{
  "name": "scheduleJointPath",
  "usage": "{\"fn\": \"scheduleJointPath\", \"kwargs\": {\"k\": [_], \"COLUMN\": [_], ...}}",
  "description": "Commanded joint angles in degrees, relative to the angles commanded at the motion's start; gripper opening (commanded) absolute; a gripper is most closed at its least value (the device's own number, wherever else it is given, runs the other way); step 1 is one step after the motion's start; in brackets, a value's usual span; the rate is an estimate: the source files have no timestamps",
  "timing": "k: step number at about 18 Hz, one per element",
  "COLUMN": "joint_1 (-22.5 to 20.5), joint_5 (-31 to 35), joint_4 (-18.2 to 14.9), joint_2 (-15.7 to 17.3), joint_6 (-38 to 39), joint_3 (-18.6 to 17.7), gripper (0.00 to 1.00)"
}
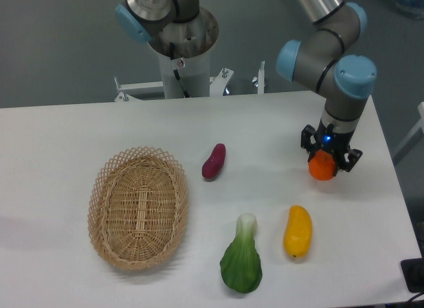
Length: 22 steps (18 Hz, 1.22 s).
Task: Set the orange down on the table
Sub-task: 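Set the orange on the table and open the gripper, then lift the open gripper up and away from the orange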
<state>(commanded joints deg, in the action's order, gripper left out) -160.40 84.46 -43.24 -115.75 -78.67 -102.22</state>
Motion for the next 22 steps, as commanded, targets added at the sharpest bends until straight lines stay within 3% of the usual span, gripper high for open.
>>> {"fn": "scheduleJointPath", "kwargs": {"k": [9, 17, 22], "joint_1": [1.1, 1.1, 1.2], "joint_5": [3.3, 3.3, 3.6], "joint_4": [0.4, 0.4, 0.2], "joint_2": [-0.8, -0.4, 1.2], "joint_6": [0.0, 0.0, -0.1], "joint_3": [-0.1, 0.0, 1.2], "gripper": [0.62, 0.97, 1.0]}}
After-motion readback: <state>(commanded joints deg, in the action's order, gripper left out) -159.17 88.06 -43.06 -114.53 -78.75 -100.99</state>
